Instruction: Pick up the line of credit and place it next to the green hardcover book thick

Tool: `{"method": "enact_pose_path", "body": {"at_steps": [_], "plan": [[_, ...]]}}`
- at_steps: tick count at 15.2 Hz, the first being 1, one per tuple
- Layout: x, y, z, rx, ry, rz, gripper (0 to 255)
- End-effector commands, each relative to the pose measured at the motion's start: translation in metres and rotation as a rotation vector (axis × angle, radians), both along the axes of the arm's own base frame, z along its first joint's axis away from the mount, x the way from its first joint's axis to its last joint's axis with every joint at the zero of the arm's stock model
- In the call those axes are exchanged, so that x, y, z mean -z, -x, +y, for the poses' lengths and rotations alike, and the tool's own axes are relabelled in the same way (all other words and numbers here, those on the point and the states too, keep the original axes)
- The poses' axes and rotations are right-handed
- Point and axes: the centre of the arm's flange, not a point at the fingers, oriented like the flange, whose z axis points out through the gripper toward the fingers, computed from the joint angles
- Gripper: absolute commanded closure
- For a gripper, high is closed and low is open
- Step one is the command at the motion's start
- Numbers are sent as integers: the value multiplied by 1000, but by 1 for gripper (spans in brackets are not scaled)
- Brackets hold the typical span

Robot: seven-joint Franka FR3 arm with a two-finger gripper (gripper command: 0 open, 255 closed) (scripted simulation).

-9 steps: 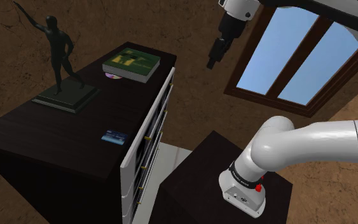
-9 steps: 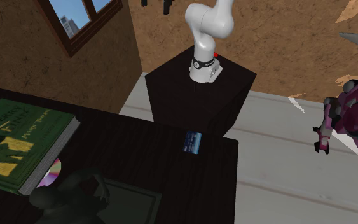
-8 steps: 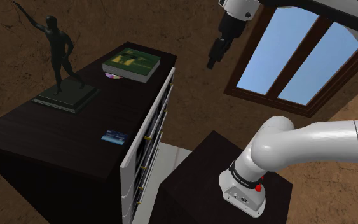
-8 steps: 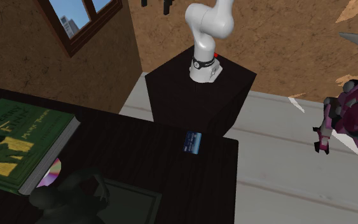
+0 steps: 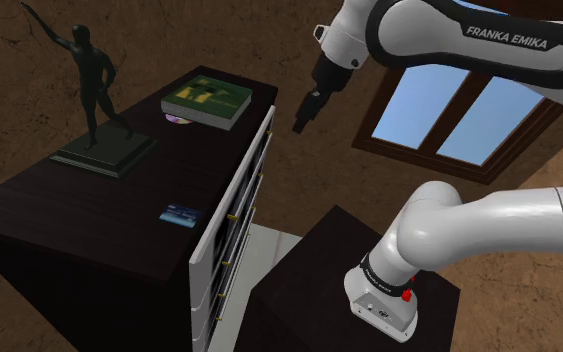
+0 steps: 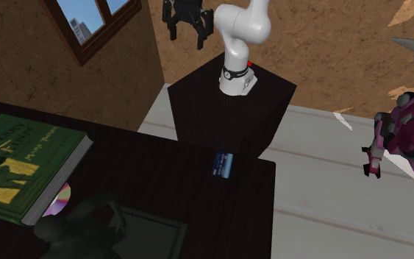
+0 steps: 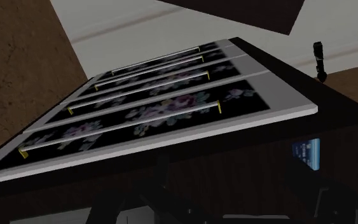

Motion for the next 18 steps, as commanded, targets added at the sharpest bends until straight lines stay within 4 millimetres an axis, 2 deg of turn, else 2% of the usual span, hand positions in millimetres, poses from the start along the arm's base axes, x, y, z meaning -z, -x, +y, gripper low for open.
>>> {"method": "enact_pose_path", "body": {"at_steps": [1, 18], "plan": [[19, -3, 15, -22, -12, -30, 0], [162, -55, 156, -207, -109, -255, 0]]}}
